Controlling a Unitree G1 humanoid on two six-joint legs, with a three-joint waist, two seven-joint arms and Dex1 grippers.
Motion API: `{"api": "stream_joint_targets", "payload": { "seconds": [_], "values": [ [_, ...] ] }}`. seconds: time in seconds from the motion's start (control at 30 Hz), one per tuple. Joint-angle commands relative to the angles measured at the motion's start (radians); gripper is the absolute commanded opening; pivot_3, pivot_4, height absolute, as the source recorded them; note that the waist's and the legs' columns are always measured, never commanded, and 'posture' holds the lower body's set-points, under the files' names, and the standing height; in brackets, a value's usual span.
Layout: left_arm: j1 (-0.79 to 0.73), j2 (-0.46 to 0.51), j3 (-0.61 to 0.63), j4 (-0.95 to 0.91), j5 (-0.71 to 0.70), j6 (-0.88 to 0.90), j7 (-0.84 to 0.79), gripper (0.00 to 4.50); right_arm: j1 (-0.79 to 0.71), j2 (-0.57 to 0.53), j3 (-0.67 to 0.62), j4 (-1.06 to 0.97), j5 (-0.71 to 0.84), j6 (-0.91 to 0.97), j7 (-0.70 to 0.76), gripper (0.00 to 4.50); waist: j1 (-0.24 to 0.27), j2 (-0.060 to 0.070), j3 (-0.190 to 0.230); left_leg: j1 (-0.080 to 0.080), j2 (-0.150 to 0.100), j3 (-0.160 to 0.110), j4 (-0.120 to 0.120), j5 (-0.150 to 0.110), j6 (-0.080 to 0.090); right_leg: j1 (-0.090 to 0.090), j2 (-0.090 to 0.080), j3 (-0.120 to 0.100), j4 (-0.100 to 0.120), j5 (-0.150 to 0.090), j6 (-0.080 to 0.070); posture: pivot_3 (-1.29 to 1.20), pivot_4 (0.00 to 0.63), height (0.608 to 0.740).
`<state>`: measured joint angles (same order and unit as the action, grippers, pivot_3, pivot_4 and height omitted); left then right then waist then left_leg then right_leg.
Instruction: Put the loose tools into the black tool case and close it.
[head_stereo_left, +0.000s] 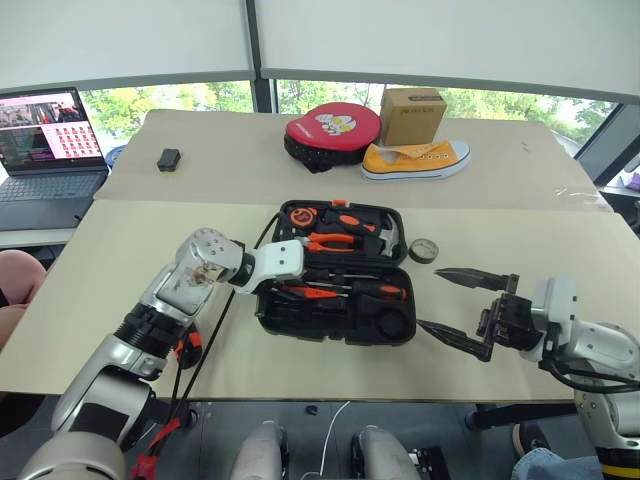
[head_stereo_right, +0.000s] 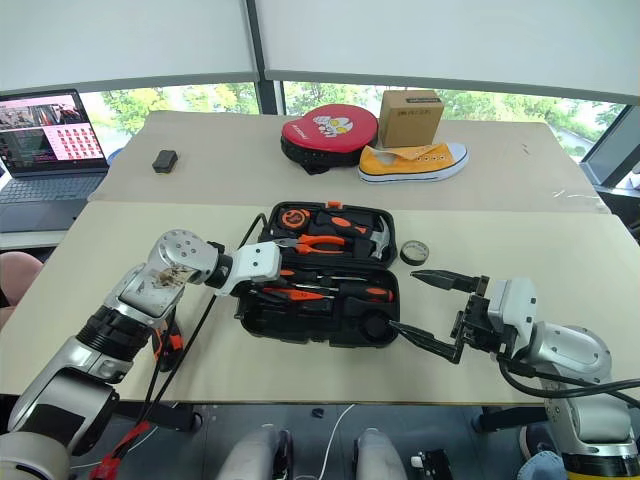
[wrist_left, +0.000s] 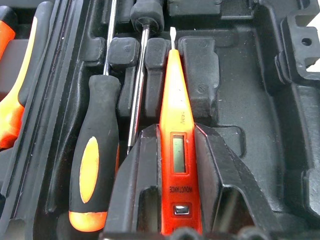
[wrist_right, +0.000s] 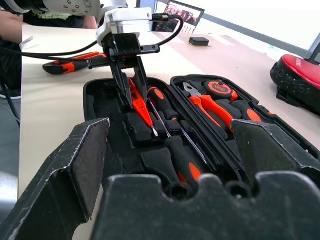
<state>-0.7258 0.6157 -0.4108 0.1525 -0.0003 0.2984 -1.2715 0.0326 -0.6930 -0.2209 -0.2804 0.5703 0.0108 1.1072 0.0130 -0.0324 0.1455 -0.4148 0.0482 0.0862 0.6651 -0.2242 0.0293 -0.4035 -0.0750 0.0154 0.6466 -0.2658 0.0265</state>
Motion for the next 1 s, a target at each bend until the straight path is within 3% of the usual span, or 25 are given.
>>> {"api": "stream_joint_targets", "payload": {
  "seconds": [0.03, 0.07, 0.2, 0.4, 0.5, 0.67, 1.0],
  "values": [
    [-0.004, 0.001, 0.007, -0.006, 0.006, 0.008, 0.000, 0.49, -0.010, -0.003, -0.014, -0.024, 0.001, -0.007, -0.007, 4.50, 0.000, 0.000, 0.000, 0.000, 0.000, 0.000, 0.000, 0.000, 0.000, 0.000, 0.000, 0.000, 0.000, 0.000, 0.000, 0.00, 0.150, 0.740],
    [-0.003, -0.005, 0.023, -0.012, -0.010, -0.005, 0.002, 1.49, -0.011, -0.003, -0.013, -0.023, 0.001, -0.007, -0.006, 4.50, -0.001, 0.000, 0.000, 0.000, 0.000, 0.000, 0.000, 0.000, 0.000, 0.000, 0.000, 0.000, 0.000, 0.000, 0.000, 0.00, 0.150, 0.740],
    [0.003, -0.061, 0.129, -0.053, -0.135, -0.029, 0.019, 2.87, -0.017, -0.003, -0.006, -0.018, 0.000, -0.006, -0.005, 4.50, 0.000, 0.000, 0.000, 0.000, 0.000, 0.000, 0.000, 0.000, 0.000, 0.000, 0.000, 0.000, 0.000, 0.000, 0.000, 0.00, 0.150, 0.740],
    [0.045, -0.063, 0.202, -0.072, -0.171, -0.032, 0.068, 2.87, -0.019, 0.005, 0.007, -0.012, -0.004, -0.008, -0.006, 4.50, -0.003, 0.000, 0.000, -0.001, 0.001, -0.001, 0.002, 0.000, 0.001, 0.000, 0.000, -0.001, 0.001, 0.000, 0.000, 0.00, 0.150, 0.740],
    [0.076, -0.063, 0.212, -0.041, -0.160, -0.045, 0.098, 2.13, -0.023, 0.013, 0.016, -0.009, -0.008, -0.010, -0.011, 4.50, -0.005, 0.000, 0.000, 0.000, 0.001, -0.001, 0.002, 0.000, 0.001, 0.000, 0.001, 0.000, 0.001, 0.000, 0.000, 0.00, 0.150, 0.740],
    [0.106, -0.082, 0.204, 0.011, -0.144, -0.057, 0.145, 0.18, -0.020, 0.024, 0.020, -0.009, -0.015, -0.014, -0.014, 4.50, 0.002, 0.000, 0.000, -0.001, 0.000, -0.001, 0.003, 0.000, 0.001, 0.000, 0.000, -0.001, 0.001, 0.000, 0.000, 0.00, 0.150, 0.740],
    [0.156, -0.090, 0.178, -0.031, -0.142, -0.058, 0.148, 0.04, -0.004, 0.034, 0.017, -0.012, -0.018, -0.025, -0.020, 4.50, -0.001, 0.000, 0.000, -0.001, 0.001, -0.001, 0.003, -0.001, 0.001, 0.000, 0.000, -0.001, 0.001, 0.000, 0.001, 0.00, 0.150, 0.740]
  ]
}}
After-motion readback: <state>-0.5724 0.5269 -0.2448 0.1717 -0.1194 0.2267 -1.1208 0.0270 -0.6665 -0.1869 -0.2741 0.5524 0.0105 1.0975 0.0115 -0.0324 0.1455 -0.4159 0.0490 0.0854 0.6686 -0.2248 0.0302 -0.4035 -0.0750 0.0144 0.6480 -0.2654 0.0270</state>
